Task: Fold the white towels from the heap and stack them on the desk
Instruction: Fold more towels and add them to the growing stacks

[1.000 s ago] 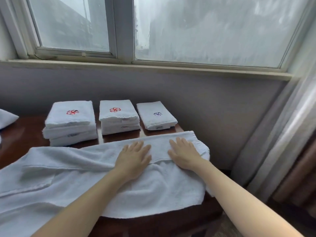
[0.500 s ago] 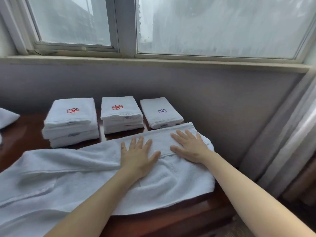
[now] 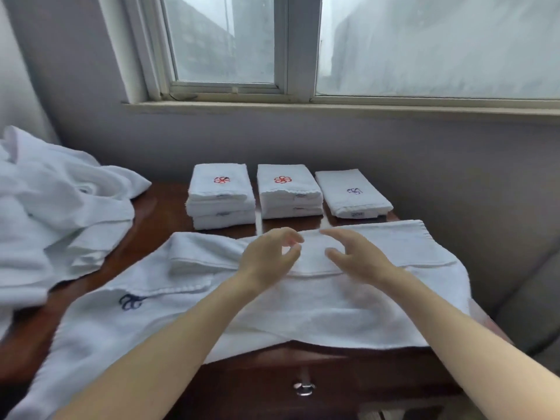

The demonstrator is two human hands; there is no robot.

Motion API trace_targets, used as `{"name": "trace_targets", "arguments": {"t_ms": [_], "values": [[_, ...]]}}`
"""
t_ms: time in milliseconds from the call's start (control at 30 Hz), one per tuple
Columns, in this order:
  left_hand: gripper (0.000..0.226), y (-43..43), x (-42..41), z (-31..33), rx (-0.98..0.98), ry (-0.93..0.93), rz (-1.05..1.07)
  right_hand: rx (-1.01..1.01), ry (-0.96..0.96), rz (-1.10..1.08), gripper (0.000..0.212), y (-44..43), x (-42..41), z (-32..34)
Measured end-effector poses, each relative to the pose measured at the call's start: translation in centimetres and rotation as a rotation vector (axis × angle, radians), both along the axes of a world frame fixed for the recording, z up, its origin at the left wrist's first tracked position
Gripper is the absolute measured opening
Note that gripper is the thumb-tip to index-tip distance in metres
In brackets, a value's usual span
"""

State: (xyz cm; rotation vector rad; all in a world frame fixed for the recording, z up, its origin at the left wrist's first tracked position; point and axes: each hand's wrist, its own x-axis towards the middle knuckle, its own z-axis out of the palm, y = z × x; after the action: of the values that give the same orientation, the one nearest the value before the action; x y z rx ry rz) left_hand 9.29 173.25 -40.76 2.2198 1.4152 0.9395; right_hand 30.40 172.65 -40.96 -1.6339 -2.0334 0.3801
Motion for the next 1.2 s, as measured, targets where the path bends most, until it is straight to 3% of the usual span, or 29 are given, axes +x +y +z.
{"name": "trace_targets", "arguments": {"t_ms": [100,300,533,667,867,933,1033,1100,1200], "values": [[0.003,-1.2,-5.9,0.9,0.068,0.002,0.144,0.070,0.056,0.148,0.044,0.2,-5.9,1.0],[0.007,-3.7,-17.0,0.7,0.065,0.033,0.347,0.147,0.047,0.405,0.034,0.7,-16.1,2.1],[0.029,-5.0,-23.7,-0.9,-0.163,0.226,0.238,0.141,-0.078,0.564,0.048,2.5,-23.8,1.1],[0.037,-4.6,-25.2,-1.4,-0.086,0.314,0.217,0.124,-0.210,0.575,0.059,4.4,-25.1,0.2],[0.013,-3.7,-25.4,-2.0,0.034,0.358,0.259,0.169,-0.247,0.415,0.038,6.1,-25.0,-0.5],[0.007,-3.0,-25.7,-1.7,0.008,0.219,0.314,0.208,-0.170,0.376,0.032,6.5,-24.9,-0.1],[0.004,-1.1,-27.4,-0.5,-0.001,-0.182,0.483,0.323,0.128,0.270,0.016,6.8,-24.8,0.8],[0.010,0.3,-29.1,0.2,0.007,-0.354,0.600,0.343,0.285,0.224,0.011,6.7,-24.9,1.5],[0.014,1.5,-31.0,-0.1,-0.022,-0.396,0.736,0.248,0.215,0.378,0.007,6.2,-25.1,2.0]]}}
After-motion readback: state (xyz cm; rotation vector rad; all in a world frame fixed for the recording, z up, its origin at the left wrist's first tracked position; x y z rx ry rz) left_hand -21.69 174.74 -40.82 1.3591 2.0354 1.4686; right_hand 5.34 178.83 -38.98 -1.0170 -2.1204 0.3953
